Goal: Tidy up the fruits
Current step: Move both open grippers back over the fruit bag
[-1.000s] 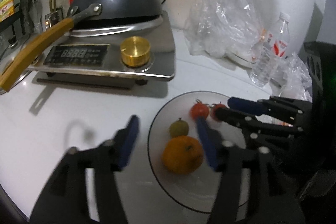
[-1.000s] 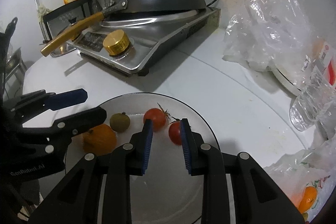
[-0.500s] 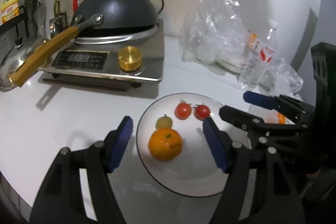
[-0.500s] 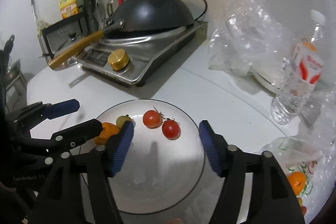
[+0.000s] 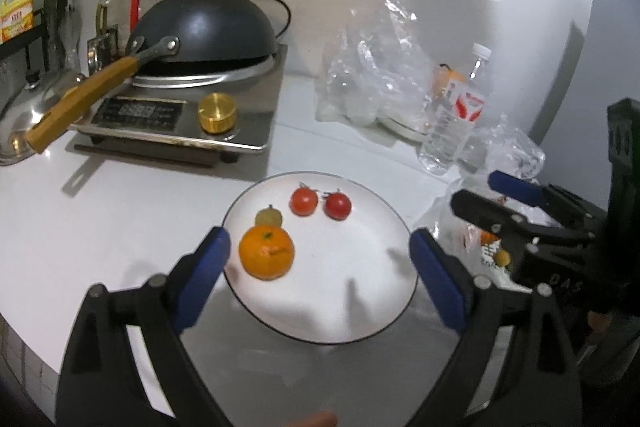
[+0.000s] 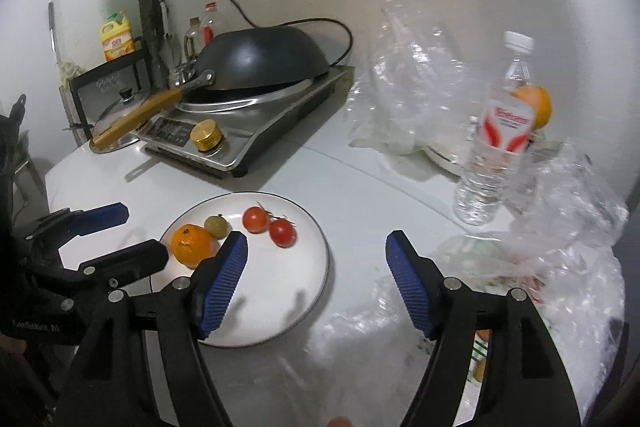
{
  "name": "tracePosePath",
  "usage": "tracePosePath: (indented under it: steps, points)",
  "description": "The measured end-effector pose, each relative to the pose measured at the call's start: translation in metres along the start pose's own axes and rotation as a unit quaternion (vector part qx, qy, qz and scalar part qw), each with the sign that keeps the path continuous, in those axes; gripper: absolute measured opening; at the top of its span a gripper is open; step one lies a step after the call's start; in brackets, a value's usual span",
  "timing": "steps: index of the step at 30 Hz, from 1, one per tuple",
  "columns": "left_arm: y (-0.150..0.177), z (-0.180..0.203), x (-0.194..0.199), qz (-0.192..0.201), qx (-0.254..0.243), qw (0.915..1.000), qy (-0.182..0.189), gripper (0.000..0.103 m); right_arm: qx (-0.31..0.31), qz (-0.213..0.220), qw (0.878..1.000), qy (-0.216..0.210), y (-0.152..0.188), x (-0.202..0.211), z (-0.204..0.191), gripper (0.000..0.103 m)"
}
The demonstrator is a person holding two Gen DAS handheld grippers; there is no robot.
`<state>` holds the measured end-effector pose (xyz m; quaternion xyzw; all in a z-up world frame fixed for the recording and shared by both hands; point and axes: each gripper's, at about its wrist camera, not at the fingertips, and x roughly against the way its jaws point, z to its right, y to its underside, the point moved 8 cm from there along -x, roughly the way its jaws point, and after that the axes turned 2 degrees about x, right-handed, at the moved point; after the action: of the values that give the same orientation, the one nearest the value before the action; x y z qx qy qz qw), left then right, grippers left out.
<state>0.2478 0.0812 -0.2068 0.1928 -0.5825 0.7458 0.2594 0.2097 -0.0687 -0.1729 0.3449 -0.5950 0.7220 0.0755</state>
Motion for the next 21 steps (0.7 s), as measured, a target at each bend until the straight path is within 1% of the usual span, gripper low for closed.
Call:
tracePosePath:
  steps: [3, 12, 21]
  points:
    - [0.003, 0.010, 0.004, 0.001, -0.014, 0.9999, -0.009, 0.092, -0.002, 0.003, 1.000, 0.006, 0.005, 0.009, 0.006, 0.075]
    - [0.011, 0.034, 0.008, 0.002, -0.021, 0.9998, -0.007, 0.092, -0.009, 0.011, 1.000, 0.022, 0.022, 0.039, 0.029, 0.075]
    - [0.022, 0.066, 0.005, 0.000, -0.039, 0.9992, -0.005, 0.092, -0.016, 0.011, 0.999, 0.035, 0.044, 0.056, 0.058, 0.075]
